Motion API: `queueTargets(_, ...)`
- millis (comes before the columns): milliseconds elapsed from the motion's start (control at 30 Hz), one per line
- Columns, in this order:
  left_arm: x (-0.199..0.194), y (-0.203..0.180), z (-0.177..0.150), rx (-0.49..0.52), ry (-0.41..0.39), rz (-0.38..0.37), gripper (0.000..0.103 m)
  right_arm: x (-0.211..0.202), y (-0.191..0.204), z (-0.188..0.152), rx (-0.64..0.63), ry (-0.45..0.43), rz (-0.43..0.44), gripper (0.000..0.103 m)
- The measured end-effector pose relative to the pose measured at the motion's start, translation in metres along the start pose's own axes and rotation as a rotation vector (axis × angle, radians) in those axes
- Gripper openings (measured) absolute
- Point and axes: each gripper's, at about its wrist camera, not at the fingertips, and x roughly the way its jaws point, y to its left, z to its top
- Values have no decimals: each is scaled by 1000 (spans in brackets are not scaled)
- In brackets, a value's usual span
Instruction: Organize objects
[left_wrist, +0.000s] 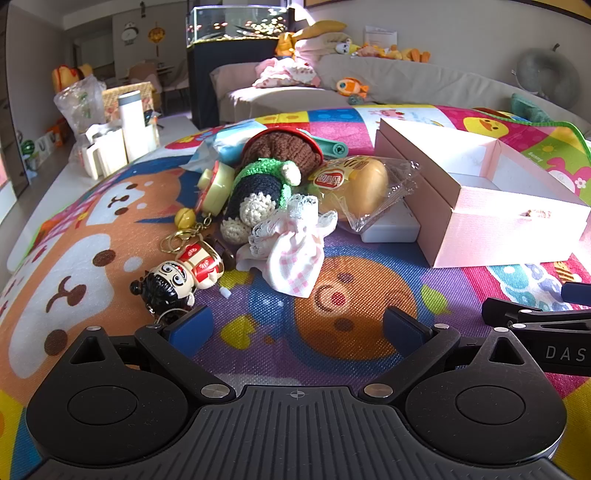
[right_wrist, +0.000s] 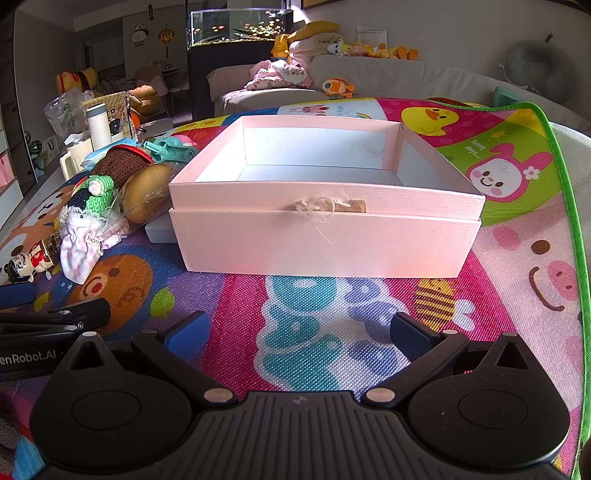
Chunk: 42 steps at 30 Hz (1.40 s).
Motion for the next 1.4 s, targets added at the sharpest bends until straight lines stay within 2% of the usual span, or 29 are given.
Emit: queueTargets(1400,0,0,4,5,0,3,102,1,0,0,0,0,-1,103)
